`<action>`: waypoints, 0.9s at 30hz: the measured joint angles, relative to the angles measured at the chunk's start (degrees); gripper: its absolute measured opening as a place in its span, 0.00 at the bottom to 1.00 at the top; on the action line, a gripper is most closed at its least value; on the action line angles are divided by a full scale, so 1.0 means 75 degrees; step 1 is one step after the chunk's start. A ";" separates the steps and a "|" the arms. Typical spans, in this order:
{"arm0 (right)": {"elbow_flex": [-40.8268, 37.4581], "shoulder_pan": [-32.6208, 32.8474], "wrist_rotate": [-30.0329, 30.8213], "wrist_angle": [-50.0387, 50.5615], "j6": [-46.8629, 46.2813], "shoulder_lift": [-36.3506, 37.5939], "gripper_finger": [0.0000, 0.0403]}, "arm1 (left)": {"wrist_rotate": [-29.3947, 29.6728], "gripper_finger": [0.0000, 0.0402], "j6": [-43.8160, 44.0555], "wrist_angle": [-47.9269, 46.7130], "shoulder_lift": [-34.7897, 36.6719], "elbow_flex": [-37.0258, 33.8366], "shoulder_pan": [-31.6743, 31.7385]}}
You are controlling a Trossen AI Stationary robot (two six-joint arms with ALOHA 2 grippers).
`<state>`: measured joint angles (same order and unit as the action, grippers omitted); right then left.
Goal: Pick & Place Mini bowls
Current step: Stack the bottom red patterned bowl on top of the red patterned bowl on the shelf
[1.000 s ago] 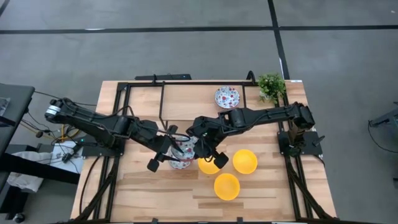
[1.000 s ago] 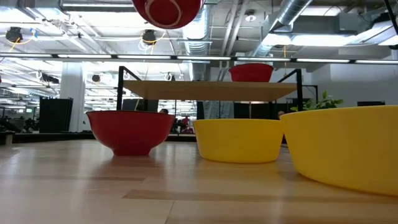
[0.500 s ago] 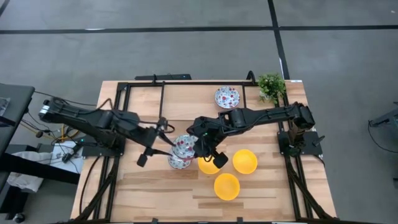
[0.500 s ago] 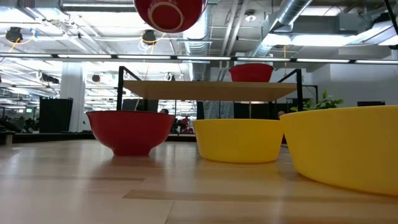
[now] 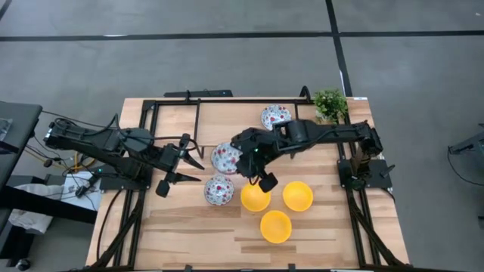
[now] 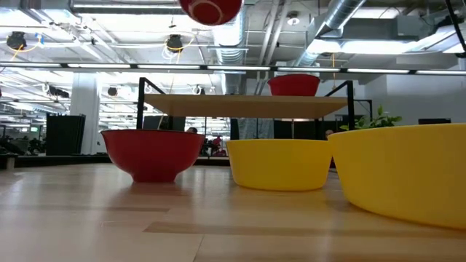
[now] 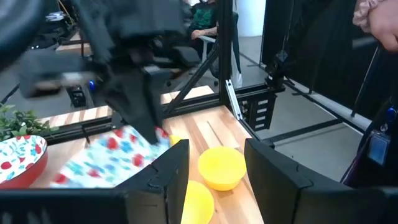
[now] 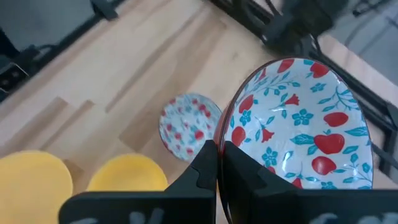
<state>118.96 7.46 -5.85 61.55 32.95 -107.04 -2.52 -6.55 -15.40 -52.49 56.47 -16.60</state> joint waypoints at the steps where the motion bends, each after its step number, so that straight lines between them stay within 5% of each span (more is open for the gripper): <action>1: 0.0137 -0.0038 0.0078 0.0216 0.0000 0.0000 0.00 | 0.0000 0.38 0.0000 0.0001 0.0000 0.0000 0.0000; 11: 0.1498 -0.0460 0.0216 0.1838 -0.0445 0.0016 0.00 | 0.0000 0.38 0.0000 0.0001 0.0000 0.0000 0.0000; 27: 0.1612 -0.1654 0.0237 0.3337 -0.1166 0.1321 0.01 | 0.0033 0.38 0.0003 0.0017 -0.0006 0.0002 0.0000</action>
<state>131.04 -4.94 -4.08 86.58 24.21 -97.14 -2.28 -6.52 -15.28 -52.53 56.48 -16.60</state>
